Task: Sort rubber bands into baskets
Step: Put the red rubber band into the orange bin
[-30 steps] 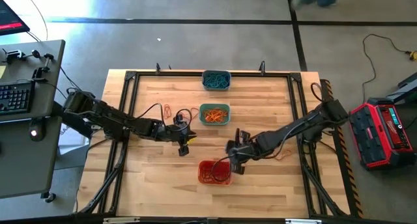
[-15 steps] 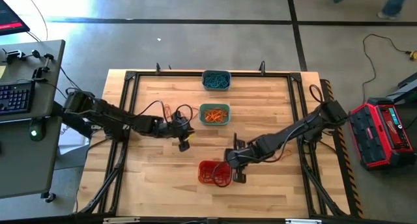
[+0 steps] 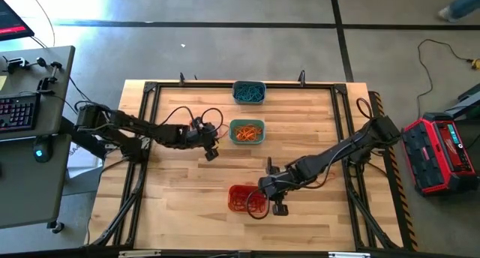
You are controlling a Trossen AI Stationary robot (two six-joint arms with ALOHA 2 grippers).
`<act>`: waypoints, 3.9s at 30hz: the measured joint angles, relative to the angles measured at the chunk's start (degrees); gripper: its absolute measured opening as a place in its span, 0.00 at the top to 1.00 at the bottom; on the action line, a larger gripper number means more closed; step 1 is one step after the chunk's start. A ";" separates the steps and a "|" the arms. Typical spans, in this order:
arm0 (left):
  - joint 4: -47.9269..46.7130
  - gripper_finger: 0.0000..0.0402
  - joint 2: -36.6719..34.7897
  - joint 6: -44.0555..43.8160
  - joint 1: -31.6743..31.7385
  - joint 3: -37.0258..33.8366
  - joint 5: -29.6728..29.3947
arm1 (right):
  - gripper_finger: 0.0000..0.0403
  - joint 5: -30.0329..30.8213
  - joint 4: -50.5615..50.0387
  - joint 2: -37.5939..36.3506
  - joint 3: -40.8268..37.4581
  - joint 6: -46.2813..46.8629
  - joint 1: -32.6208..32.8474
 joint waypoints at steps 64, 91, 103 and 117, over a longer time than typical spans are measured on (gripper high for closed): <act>-12.02 1.00 6.59 9.46 -19.59 26.95 13.94 | 1.00 28.49 10.75 -28.52 -24.64 -3.34 5.52; -10.83 1.00 31.09 13.28 -17.89 41.51 26.95 | 1.00 28.08 10.51 -28.47 -24.64 -3.71 5.54; -12.02 1.00 33.77 8.64 -17.49 41.48 27.39 | 1.00 26.66 9.65 -28.59 -24.64 -4.91 5.54; -15.99 0.87 33.66 9.93 -17.93 47.02 26.94 | 1.00 26.43 8.68 -28.61 -24.64 -4.69 5.52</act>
